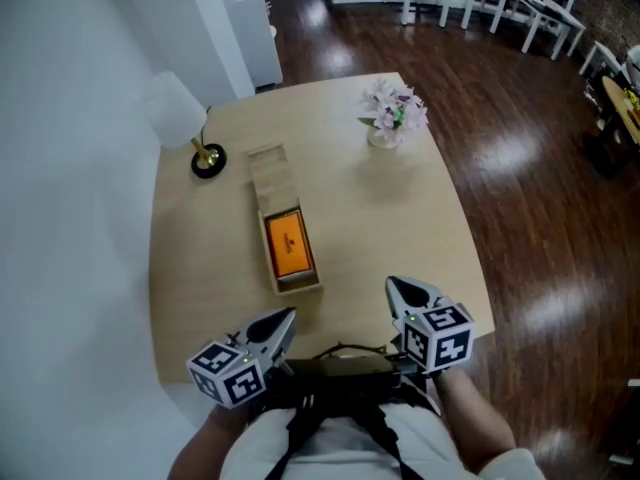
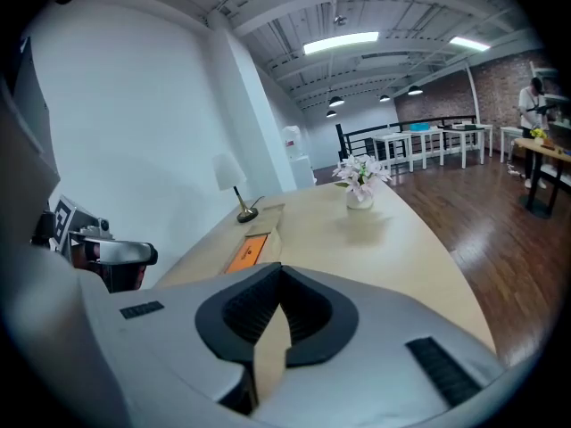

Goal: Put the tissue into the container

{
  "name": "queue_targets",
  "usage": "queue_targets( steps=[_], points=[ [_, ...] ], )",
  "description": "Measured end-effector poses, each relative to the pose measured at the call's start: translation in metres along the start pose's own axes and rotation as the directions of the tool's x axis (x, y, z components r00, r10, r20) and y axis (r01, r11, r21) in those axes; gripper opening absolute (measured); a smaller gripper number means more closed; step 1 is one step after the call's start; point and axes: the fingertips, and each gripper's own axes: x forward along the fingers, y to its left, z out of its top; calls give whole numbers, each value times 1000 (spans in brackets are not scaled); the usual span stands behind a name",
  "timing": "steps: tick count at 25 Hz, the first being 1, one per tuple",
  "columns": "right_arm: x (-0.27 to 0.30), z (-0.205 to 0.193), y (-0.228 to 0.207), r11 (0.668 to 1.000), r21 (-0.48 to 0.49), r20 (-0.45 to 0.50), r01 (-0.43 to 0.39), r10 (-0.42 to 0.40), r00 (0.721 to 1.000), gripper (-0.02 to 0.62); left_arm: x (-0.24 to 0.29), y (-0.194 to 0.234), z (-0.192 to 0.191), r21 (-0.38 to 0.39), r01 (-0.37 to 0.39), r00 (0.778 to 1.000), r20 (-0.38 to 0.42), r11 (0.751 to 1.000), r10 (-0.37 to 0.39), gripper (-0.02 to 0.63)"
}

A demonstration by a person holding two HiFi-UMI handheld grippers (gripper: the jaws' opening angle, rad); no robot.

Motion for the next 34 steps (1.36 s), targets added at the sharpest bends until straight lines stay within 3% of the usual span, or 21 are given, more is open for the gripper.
queue_targets(
  steps=[13, 34],
  points=[
    [13, -2, 21, 997, -56, -47, -45, 42, 998, 0, -3, 10, -3, 1, -15, 1000, -24, 1000, 15, 3],
    [24, -1, 28, 992, -119, -77, -36, 26, 997, 0, 0, 18, 2, 6, 2, 999, -48, 1000, -1, 5]
  ],
)
